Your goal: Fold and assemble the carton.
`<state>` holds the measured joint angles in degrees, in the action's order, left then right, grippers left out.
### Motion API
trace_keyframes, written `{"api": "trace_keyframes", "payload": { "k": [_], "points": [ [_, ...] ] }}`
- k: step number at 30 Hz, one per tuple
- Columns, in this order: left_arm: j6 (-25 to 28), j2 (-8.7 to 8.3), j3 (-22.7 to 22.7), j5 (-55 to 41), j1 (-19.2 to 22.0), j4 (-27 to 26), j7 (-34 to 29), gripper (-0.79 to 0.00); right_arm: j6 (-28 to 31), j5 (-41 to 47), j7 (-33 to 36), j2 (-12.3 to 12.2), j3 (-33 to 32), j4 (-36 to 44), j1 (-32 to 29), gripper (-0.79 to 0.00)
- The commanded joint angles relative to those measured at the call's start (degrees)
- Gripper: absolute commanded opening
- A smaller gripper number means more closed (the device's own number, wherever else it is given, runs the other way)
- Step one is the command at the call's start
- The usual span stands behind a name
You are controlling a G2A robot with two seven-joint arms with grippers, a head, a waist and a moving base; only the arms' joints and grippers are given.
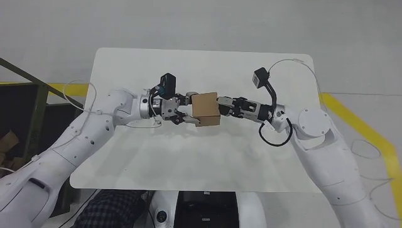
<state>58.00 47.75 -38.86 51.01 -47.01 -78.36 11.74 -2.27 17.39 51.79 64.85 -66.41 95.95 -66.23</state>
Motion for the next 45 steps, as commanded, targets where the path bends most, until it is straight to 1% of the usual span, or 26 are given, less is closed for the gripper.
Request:
{"api": "trace_keyframes", "payload": {
  "k": [1,5,7,8,9,11,14,18,22,24,25,26,27,32,36,40,43,45],
  "points": [
    [0.00,-0.02,0.00,-0.03,0.00,0.29,0.14,-0.570,0.06,-0.13,-0.40,-0.07,-0.43,-0.19,0.05,-0.502],
    [0.00,0.03,0.51,-0.06,-0.18,1.48,0.39,-0.573,0.96,-1.06,-2.45,-0.47,-2.99,-0.60,-0.70,-0.465],
    [0.00,0.18,1.13,-0.27,-0.23,2.70,0.25,-0.570,1.72,-1.01,-3.43,-0.67,-4.39,-0.43,-1.45,-0.397],
    [0.00,0.29,1.48,-0.12,-0.08,3.16,0.03,-0.573,2.16,-1.15,-3.90,-0.76,-5.01,-0.23,-1.87,-0.188],
    [0.00,0.43,1.79,0.37,0.14,3.79,-0.26,-0.570,2.68,-1.14,-4.33,-0.85,-5.62,0.02,-2.37,-0.058],
    [-0.13,0.82,2.20,2.00,0.66,5.29,-0.80,-0.566,3.71,-0.67,-5.04,-0.98,-6.66,0.47,-3.32,0.000],
    [-2.22,1.69,2.83,5.56,0.83,7.37,-0.83,-0.545,5.59,-0.30,-5.75,-1.12,-7.67,1.10,-4.82,0.000],
    [-4.96,3.01,3.80,10.27,1.14,9.59,0.93,-0.545,7.81,0.46,-6.19,-1.23,-8.48,1.39,-6.52,0.000],
    [-5.67,4.40,4.85,13.37,1.76,12.12,3.41,-0.539,9.52,1.13,-6.78,-1.27,-8.87,1.48,-7.99,0.000],
    [-5.83,5.04,5.28,14.64,2.14,13.56,4.28,-0.499,10.00,1.36,-7.00,-1.28,-8.92,1.52,-8.57,0.000],
    [-5.85,5.34,5.46,15.09,2.29,14.30,4.67,-0.446,10.29,1.38,-7.14,-1.28,-8.90,1.60,-8.84,0.000],
    [-5.78,5.62,5.60,15.40,2.42,15.03,5.09,-0.092,10.51,1.34,-7.12,-1.28,-8.78,1.62,-9.10,0.000],
    [-5.62,5.87,5.77,15.96,2.58,15.74,5.22,0.000,10.78,1.21,-7.07,-1.27,-8.62,1.61,-9.27,0.000],
    [-4.54,6.53,5.56,17.77,2.86,17.93,7.50,0.000,11.68,0.35,-6.95,-1.20,-7.64,0.82,-9.30,0.000],
    [-3.19,6.11,4.12,19.80,2.37,17.42,11.14,0.000,12.61,-0.08,-7.56,-1.08,-7.09,-0.14,-8.87,0.000],
    [-2.11,4.81,1.56,21.90,0.53,15.08,15.40,0.000,14.09,-1.64,-9.17,-1.06,-7.19,-0.86,-8.70,0.000],
    [-1.51,3.22,-1.72,22.02,-1.83,13.58,18.40,0.000,15.83,-3.87,-10.81,-1.15,-7.98,-1.50,-8.70,0.000],
    [-1.42,2.08,-4.36,21.01,-3.69,13.20,19.29,0.000,17.27,-5.60,-12.15,-1.20,-8.47,-2.05,-8.70,0.000]
  ]
}}
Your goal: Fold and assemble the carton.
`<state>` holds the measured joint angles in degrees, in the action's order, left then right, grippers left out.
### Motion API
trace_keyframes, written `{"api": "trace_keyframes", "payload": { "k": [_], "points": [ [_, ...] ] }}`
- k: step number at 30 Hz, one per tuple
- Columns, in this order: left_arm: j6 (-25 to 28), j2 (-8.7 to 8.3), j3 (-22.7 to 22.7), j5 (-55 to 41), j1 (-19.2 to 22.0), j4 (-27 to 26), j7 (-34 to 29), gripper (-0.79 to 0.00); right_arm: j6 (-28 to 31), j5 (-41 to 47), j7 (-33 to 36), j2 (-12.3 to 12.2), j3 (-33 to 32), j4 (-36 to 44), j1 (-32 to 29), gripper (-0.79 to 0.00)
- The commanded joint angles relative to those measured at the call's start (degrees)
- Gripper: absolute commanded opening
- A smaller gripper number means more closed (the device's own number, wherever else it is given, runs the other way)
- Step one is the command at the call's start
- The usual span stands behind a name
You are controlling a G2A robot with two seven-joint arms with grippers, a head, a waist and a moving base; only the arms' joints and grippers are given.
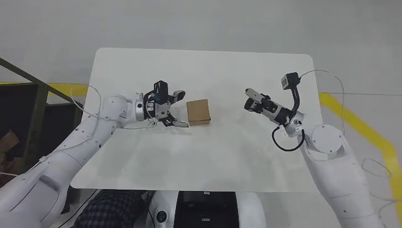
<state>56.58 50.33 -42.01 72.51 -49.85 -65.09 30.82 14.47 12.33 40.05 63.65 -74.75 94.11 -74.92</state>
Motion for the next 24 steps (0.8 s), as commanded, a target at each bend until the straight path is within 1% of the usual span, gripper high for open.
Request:
{"api": "trace_keyframes", "payload": {
  "k": [1,6,10,14,18,22,24],
  "points": [
    [-0.12,-1.01,-2.45,-1.21,-1.73,0.01,-0.32,0.000,1.33,-1.04,-0.61,-0.02,-0.22,-0.59,0.08,0.000],
    [0.05,-2.66,-7.43,-8.52,-5.22,-0.88,-5.43,0.000,5.21,-3.98,-1.97,-0.05,-0.83,-4.36,1.59,0.000],
    [-0.73,-3.62,-11.07,-13.93,-7.84,-2.68,-7.77,0.000,7.50,-6.76,-3.02,-0.15,-1.49,-6.67,2.90,0.000],
    [-1.44,-4.72,-14.87,-16.90,-10.57,-5.20,-10.33,0.000,9.72,-9.92,-4.38,-0.30,-2.37,-8.19,3.80,0.000],
    [-1.15,-5.71,-18.24,-19.88,-12.75,-7.00,-14.36,0.000,11.14,-13.95,-5.96,-0.49,-3.26,-9.03,4.86,0.000],
    [-1.48,-6.32,-20.68,-25.44,-13.28,-7.29,-21.17,0.000,12.04,-20.81,-8.69,-0.78,-4.52,-8.85,6.01,0.000],
    [-1.76,-6.52,-21.89,-28.73,-12.87,-6.97,-23.90,0.000,12.00,-24.97,-10.68,-0.98,-5.53,-8.23,6.63,0.000]
  ]
}}
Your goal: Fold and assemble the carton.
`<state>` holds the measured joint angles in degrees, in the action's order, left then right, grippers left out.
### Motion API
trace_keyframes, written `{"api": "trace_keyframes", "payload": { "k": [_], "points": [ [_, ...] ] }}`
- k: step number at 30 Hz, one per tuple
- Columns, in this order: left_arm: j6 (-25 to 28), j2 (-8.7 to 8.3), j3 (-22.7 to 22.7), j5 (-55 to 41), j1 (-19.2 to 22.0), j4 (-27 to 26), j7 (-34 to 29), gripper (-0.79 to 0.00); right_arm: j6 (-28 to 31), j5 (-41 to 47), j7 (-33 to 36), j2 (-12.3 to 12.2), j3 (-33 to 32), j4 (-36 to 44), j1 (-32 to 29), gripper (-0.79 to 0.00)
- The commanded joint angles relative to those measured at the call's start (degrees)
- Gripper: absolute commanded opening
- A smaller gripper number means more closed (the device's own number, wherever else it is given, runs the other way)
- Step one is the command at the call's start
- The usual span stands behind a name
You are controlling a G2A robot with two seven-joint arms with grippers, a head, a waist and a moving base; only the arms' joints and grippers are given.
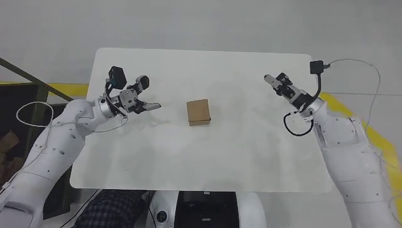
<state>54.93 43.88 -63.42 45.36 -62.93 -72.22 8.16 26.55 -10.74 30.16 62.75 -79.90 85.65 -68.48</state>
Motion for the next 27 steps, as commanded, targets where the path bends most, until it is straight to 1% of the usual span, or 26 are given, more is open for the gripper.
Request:
{"api": "trace_keyframes", "payload": {
  "k": [1,6,8,10,27],
  "points": [
    [-0.45,-0.14,-1.01,-2.88,0.45,0.28,-2.51,0.000,-0.46,-3.38,-1.71,-0.14,-0.85,0.44,0.34,0.000],
    [-1.67,-0.29,-2.93,-7.23,1.61,0.05,-7.26,0.000,-3.18,-7.53,-5.64,-0.32,-2.71,0.35,0.83,0.000],
    [-1.79,-0.30,-3.41,-8.14,1.92,-0.11,-8.71,0.000,-3.24,-8.80,-7.35,-0.37,-3.33,0.14,0.94,0.000],
    [-1.79,-0.30,-3.41,-8.14,1.92,-0.11,-8.71,0.000,-3.15,-10.52,-9.13,-0.40,-3.69,0.07,0.70,0.000],
    [-1.79,-0.30,-3.41,-8.14,1.92,-0.11,-8.71,-0.001,-3.15,-10.52,-9.13,-0.40,-3.69,0.07,0.70,0.000]
  ]
}}
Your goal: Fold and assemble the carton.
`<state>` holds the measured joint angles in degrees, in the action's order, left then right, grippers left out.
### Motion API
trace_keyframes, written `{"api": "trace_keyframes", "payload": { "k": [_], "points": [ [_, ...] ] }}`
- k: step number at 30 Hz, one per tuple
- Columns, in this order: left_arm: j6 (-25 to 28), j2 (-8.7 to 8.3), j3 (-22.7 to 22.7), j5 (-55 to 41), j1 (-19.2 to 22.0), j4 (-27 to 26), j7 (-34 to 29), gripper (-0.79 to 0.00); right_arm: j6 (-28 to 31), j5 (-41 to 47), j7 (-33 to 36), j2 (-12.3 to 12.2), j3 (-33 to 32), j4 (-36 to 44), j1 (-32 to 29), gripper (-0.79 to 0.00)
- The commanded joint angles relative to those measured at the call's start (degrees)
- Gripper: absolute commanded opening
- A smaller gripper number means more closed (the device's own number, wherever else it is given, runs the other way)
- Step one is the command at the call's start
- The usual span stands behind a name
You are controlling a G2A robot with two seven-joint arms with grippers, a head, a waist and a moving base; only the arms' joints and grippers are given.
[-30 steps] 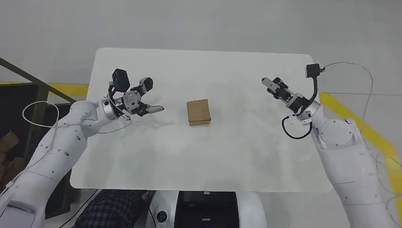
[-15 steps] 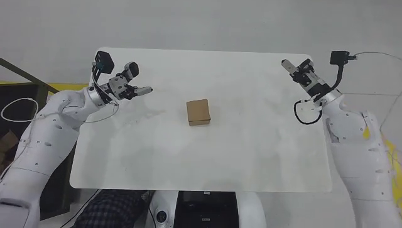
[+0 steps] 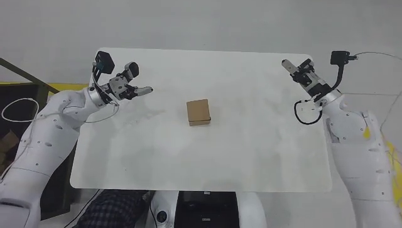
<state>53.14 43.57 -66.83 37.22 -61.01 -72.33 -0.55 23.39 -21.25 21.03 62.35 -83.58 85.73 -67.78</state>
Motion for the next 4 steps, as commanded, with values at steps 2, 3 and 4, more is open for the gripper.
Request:
{"api": "trace_keyframes", "payload": {
  "k": [2,3,4],
  "points": [
    [0.00,0.00,0.00,0.00,0.00,0.00,0.00,-0.001,0.00,0.00,0.00,0.00,0.00,0.00,0.00,0.000],
    [0.00,0.00,0.00,0.00,0.00,0.00,0.00,-0.001,0.00,0.00,0.00,0.00,0.00,0.00,0.00,0.000],
    [0.00,0.00,0.00,0.00,0.00,0.00,0.00,-0.001,0.00,0.00,0.00,0.00,0.00,0.00,0.00,0.000]
  ]
}}
